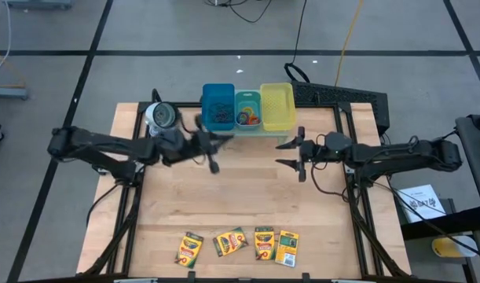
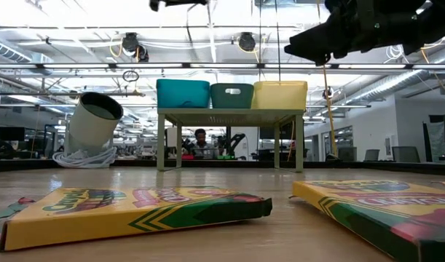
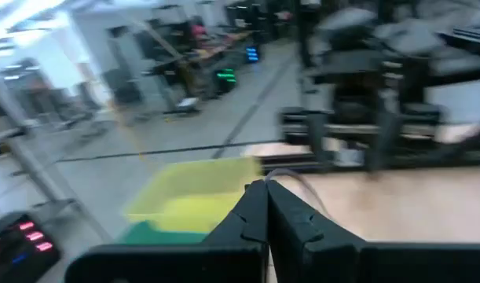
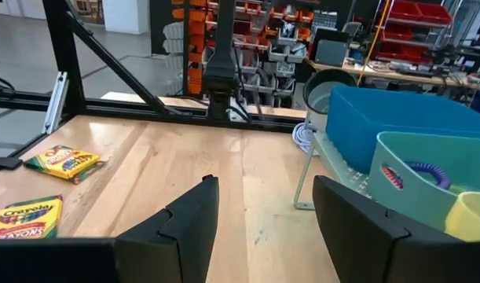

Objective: Pick & Place Office Desk Supplies
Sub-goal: Put the purple rubber band into the blue bin on the shelf

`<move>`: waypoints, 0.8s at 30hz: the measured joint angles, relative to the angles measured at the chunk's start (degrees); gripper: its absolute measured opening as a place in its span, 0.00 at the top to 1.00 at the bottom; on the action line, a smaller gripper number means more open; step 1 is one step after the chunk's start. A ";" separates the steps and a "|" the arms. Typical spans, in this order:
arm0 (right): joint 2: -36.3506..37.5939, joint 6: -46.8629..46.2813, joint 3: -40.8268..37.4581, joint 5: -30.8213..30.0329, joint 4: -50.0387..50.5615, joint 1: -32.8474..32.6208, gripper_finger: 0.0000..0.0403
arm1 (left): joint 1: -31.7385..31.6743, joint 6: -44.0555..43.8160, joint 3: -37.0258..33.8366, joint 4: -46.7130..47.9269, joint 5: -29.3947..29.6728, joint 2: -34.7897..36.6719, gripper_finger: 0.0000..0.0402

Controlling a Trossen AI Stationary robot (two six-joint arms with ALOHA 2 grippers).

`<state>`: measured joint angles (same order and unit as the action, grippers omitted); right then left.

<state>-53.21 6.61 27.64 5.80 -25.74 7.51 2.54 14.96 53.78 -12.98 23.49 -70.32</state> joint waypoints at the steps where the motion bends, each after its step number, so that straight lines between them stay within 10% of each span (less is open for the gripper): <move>1: 0.56 0.30 0.00 -0.02 0.44 0.00 0.51 | -0.81 0.33 0.00 0.91 0.62 1.45 1.00; 24: 4.00 1.62 -0.02 -0.04 4.33 0.00 0.51 | -22.29 -4.59 -0.02 1.54 2.26 -1.67 0.98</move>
<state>-49.21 8.23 27.62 5.76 -21.41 7.51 -19.75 10.38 53.76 -11.44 25.75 -71.99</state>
